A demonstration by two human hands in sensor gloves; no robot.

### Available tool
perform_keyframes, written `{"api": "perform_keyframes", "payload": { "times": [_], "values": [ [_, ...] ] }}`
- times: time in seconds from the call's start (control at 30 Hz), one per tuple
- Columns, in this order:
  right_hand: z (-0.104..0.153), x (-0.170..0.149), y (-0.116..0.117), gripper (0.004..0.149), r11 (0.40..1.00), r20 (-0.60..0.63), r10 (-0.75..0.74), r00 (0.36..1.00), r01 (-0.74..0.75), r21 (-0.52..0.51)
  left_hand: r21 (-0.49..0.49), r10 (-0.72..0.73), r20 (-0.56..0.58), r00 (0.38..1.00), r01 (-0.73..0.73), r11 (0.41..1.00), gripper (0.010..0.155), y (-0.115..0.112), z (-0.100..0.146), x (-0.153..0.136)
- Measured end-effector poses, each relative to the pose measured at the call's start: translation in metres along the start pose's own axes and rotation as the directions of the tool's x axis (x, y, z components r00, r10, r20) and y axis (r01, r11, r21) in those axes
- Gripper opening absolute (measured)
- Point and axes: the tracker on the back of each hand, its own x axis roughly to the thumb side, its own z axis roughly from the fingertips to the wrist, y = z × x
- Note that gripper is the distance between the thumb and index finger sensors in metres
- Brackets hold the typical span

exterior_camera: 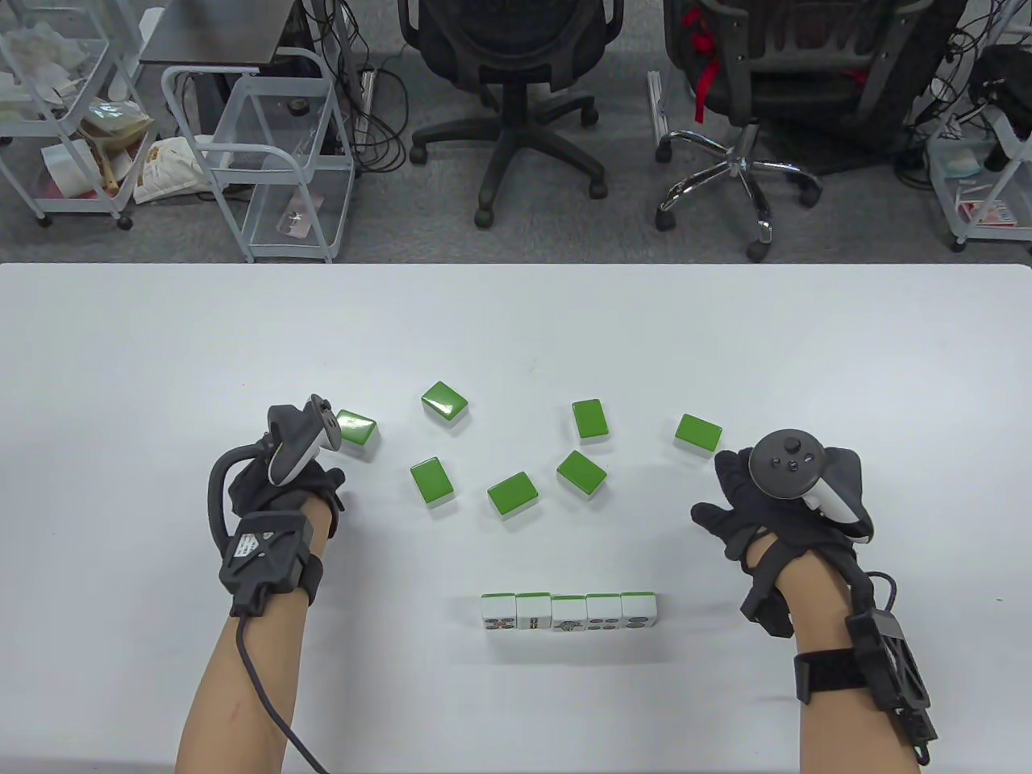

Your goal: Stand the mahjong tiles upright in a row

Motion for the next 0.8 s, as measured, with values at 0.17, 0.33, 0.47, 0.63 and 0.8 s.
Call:
{"api": "perform_keyframes", "payload": {
  "times": [0.17,0.33,0.47,0.63,0.8],
  "values": [
    [0.000,-0.001,-0.002,0.082,1.000,-0.002,0.003,1.000,-0.003,-0.005,-0.012,0.000,0.041,0.999,0.000,1.000,0.077,-0.001,0.002,0.001],
    [0.000,-0.001,-0.001,0.082,1.000,-0.003,0.000,1.000,0.000,-0.002,-0.072,0.009,0.141,0.990,0.001,0.997,0.080,0.002,0.015,-0.005],
    [0.000,0.000,-0.001,0.082,1.000,0.002,0.005,1.000,-0.005,-0.001,-0.086,0.064,0.327,0.943,-0.038,0.996,0.078,0.007,0.042,-0.005],
    [0.000,-0.001,-0.001,0.082,1.000,-0.001,0.003,1.000,-0.003,0.001,-0.142,0.060,0.606,0.793,0.034,0.989,0.079,0.005,0.104,0.014],
    [0.001,0.000,0.000,0.082,1.000,0.001,-0.002,1.000,0.002,0.005,-0.204,0.115,0.766,0.632,0.069,0.977,0.079,-0.004,0.147,0.040]
  ]
}}
